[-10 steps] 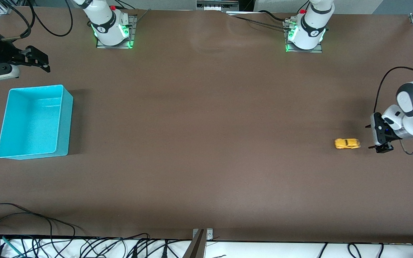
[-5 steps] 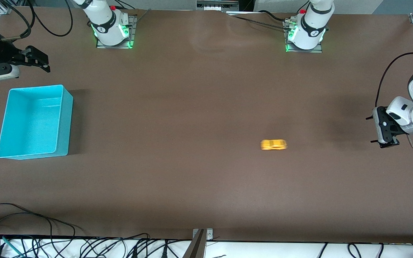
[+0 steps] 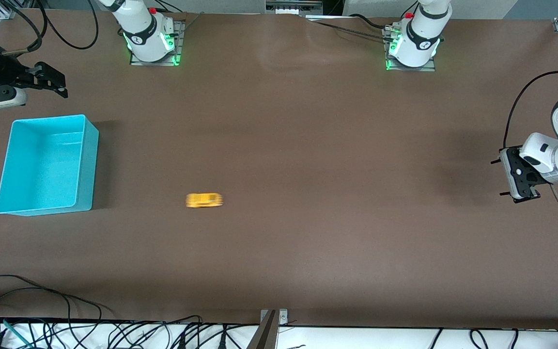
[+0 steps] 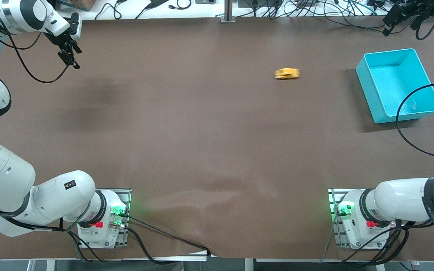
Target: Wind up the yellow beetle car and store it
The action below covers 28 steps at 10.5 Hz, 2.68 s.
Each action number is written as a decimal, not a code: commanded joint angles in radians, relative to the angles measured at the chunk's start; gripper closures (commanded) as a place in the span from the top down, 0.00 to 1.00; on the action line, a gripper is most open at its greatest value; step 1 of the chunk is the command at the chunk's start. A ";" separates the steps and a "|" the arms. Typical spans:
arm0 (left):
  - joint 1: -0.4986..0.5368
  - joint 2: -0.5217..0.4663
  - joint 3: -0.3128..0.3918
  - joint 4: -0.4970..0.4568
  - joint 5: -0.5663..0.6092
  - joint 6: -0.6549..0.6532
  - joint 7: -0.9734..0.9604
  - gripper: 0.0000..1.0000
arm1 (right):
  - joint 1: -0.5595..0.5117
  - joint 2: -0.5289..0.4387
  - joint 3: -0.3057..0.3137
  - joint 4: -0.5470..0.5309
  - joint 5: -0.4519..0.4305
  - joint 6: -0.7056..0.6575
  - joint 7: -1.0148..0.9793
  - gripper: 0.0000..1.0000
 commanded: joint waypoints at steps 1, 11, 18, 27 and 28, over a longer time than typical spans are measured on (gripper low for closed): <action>0.000 0.007 -0.004 0.024 -0.008 -0.027 -0.011 1.00 | -0.007 0.004 0.003 0.016 -0.001 -0.004 -0.015 1.00; 0.002 -0.063 -0.108 0.053 -0.011 -0.123 -0.415 1.00 | -0.007 0.015 0.003 0.019 0.003 -0.004 -0.015 1.00; -0.131 -0.155 -0.140 0.139 -0.013 -0.269 -0.966 1.00 | -0.001 0.237 0.010 0.088 0.003 0.068 -0.047 1.00; -0.546 -0.397 0.260 0.118 -0.134 -0.447 -1.408 1.00 | -0.050 0.340 0.036 -0.246 -0.013 0.703 -0.972 1.00; -0.544 -0.393 0.251 0.133 -0.131 -0.450 -1.430 1.00 | -0.056 0.366 0.036 -0.246 -0.013 0.715 -1.036 1.00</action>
